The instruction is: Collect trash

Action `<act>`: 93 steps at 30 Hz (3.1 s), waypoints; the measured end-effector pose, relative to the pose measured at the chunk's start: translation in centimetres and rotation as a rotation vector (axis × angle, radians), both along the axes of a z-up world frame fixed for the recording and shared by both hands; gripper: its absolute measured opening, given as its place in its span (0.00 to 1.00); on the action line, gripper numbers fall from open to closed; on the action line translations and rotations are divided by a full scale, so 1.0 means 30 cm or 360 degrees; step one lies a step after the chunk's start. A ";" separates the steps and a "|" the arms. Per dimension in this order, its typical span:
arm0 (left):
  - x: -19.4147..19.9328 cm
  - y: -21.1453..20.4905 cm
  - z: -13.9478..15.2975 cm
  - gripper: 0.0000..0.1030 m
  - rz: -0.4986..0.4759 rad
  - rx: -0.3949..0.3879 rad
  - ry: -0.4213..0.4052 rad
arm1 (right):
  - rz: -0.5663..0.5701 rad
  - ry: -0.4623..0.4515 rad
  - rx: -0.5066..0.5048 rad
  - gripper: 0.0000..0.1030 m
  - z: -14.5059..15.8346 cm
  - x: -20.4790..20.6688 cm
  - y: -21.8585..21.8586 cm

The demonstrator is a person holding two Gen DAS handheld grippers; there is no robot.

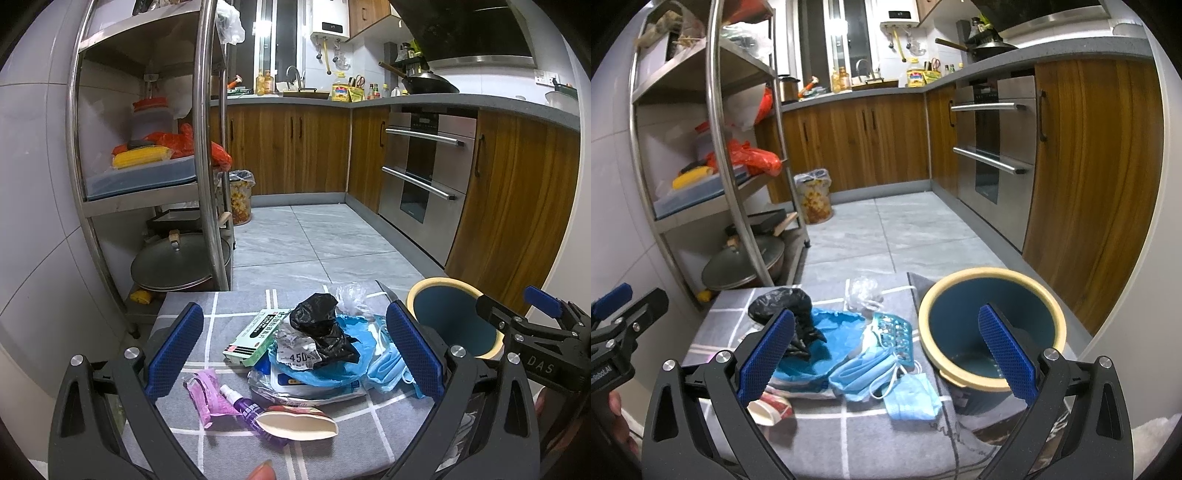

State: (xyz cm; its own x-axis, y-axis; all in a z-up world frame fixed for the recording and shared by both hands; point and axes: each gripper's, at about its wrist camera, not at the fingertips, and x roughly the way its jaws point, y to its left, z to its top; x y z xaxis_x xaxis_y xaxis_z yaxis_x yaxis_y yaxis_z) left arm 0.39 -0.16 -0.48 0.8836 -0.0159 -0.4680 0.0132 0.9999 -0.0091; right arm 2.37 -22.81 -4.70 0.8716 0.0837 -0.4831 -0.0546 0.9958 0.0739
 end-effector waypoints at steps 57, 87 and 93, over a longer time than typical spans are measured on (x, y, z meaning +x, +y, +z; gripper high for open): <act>0.607 -0.024 -0.319 0.67 -0.0314 0.0076 0.0638 | 0.0526 0.0964 0.0064 0.42 -0.413 0.995 0.205; 0.549 -0.296 -0.041 0.07 -0.0594 -0.0037 0.0338 | 0.0317 0.0518 -0.0036 0.01 -0.028 0.708 -0.172; 0.534 -0.464 -0.057 0.07 -0.0731 -0.0012 0.0343 | 0.0148 0.0528 0.0041 0.01 -0.001 0.621 -0.390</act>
